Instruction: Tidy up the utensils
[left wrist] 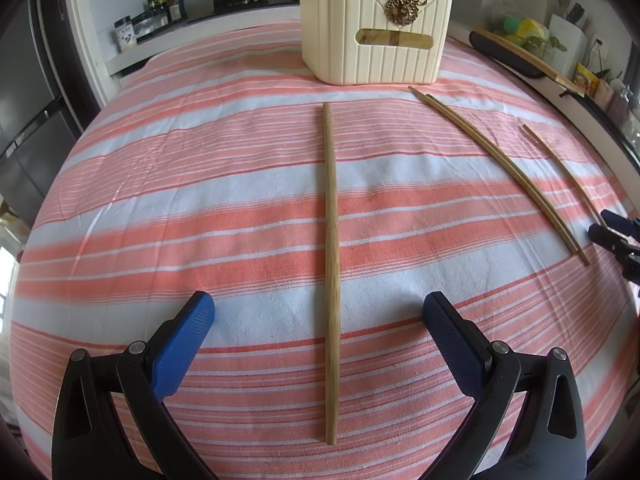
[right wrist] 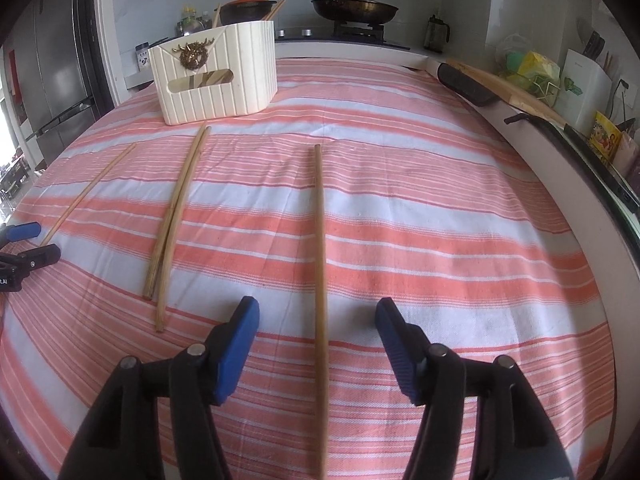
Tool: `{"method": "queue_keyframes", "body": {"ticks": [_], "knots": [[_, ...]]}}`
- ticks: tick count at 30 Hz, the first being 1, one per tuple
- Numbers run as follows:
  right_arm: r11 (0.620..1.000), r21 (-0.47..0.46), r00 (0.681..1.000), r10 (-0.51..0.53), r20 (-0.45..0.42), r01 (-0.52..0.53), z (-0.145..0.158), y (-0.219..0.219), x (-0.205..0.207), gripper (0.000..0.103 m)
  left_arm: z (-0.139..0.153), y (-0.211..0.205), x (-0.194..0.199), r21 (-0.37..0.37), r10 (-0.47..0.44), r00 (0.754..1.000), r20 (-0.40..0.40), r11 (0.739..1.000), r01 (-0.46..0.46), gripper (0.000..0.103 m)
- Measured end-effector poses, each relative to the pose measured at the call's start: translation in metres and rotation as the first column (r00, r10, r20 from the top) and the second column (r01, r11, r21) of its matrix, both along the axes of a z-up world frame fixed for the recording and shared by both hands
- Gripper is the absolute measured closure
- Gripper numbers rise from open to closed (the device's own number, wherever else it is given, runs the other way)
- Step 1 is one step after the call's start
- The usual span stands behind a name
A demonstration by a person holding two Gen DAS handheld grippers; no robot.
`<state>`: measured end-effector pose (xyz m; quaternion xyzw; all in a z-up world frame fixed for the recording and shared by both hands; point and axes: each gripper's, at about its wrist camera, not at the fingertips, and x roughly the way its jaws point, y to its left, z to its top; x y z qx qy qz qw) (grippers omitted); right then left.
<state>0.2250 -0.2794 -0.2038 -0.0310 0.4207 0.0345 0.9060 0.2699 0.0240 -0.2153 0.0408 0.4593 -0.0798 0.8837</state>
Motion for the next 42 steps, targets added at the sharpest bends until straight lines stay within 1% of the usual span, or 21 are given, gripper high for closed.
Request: {"method": "queue_keyframes", "body": {"ticks": [15,17,18,19,21,22,25,28,29,31,33,35,36,37,38,39,40,41,42], "knots": [[1.000,0.002,1.000,0.000,0.000,0.000,-0.001,-0.001,-0.001,0.041,0.000,0.001,-0.001,-0.001,-0.001,1.000,0.000,1.000,0.001,0.000],[1.000,0.004,1.000,-0.006,-0.006,0.006,0.000,-0.001,-0.001,0.041,0.003,0.004,0.000,-0.015,-0.029,0.999,-0.029,0.999,0.028,0.001],[1.000,0.002,1.000,-0.007,-0.026,0.007,0.001,0.000,0.001,0.040,0.007,0.007,0.000,-0.033,-0.062,0.997,-0.053,0.998,0.060,0.001],[1.000,0.000,0.997,0.009,-0.070,-0.009,0.004,0.000,0.004,0.040,0.012,0.013,0.001,-0.060,-0.102,0.992,-0.074,0.993,0.098,0.001],[0.996,0.016,0.979,0.089,-0.186,-0.087,0.010,-0.002,0.015,0.039,0.026,0.027,0.004,-0.104,-0.158,0.983,-0.095,0.984,0.148,0.001],[0.993,0.023,0.968,0.114,-0.225,-0.112,0.014,-0.005,0.021,0.039,0.033,0.033,0.009,-0.114,-0.177,0.978,-0.108,0.980,0.164,0.001],[0.993,0.033,0.959,0.115,-0.261,-0.110,0.030,-0.016,0.040,0.039,0.051,0.042,0.031,-0.154,-0.205,0.971,-0.122,0.971,0.185,0.001],[0.991,0.088,0.937,0.128,-0.325,-0.105,0.028,-0.019,0.064,0.039,0.055,0.038,0.059,-0.201,-0.214,0.967,-0.142,0.962,0.183,0.001],[0.990,0.089,0.932,0.132,-0.337,-0.108,0.025,-0.018,0.073,0.039,0.053,0.034,0.068,-0.201,-0.216,0.965,-0.146,0.962,0.185,0.002],[0.990,0.072,0.925,0.141,-0.352,-0.123,0.019,-0.011,0.087,0.039,0.046,0.024,0.084,-0.169,-0.217,0.962,-0.167,0.967,0.189,0.003],[0.987,0.070,0.915,0.159,-0.371,-0.143,0.012,-0.003,0.103,0.039,0.034,0.010,0.101,-0.110,-0.221,0.955,-0.196,0.973,0.203,0.010],[0.986,0.042,0.916,0.166,-0.366,-0.162,0.011,0.005,0.117,0.039,0.022,-0.002,0.117,-0.030,-0.210,0.952,-0.221,0.978,0.208,0.019],[0.985,0.030,0.916,0.171,-0.364,-0.172,0.012,0.008,0.125,0.044,0.017,-0.007,0.126,-0.003,-0.198,0.953,-0.229,0.979,0.203,0.021],[0.984,0.026,0.914,0.175,-0.367,-0.178,0.012,0.011,0.134,0.049,0.013,-0.011,0.134,0.015,-0.190,0.953,-0.236,0.980,0.199,0.025],[0.984,0.019,0.913,0.171,-0.371,-0.176,0.011,0.013,0.144,0.054,0.011,-0.015,0.141,0.033,-0.185,0.953,-0.238,0.980,0.199,0.026],[0.985,0.016,0.914,0.167,-0.371,-0.173,0.012,0.015,0.154,0.063,0.012,-0.019,0.146,0.049,-0.188,0.956,-0.227,0.978,0.204,0.028],[0.986,0.012,0.914,0.157,-0.374,-0.164,0.012,0.016,0.164,0.068,0.012,-0.024,0.149,0.054,-0.199,0.953,-0.228,0.975,0.217,0.037],[0.989,0.005,0.917,0.140,-0.374,-0.149,0.013,0.015,0.174,0.079,0.014,-0.028,0.152,0.051,-0.213,0.950,-0.228,0.972,0.231,0.054],[0.991,0.002,0.917,0.127,-0.378,-0.137,0.013,0.015,0.182,0.093,0.016,-0.032,0.153,0.048,-0.223,0.948,-0.227,0.970,0.240,0.065]]}}
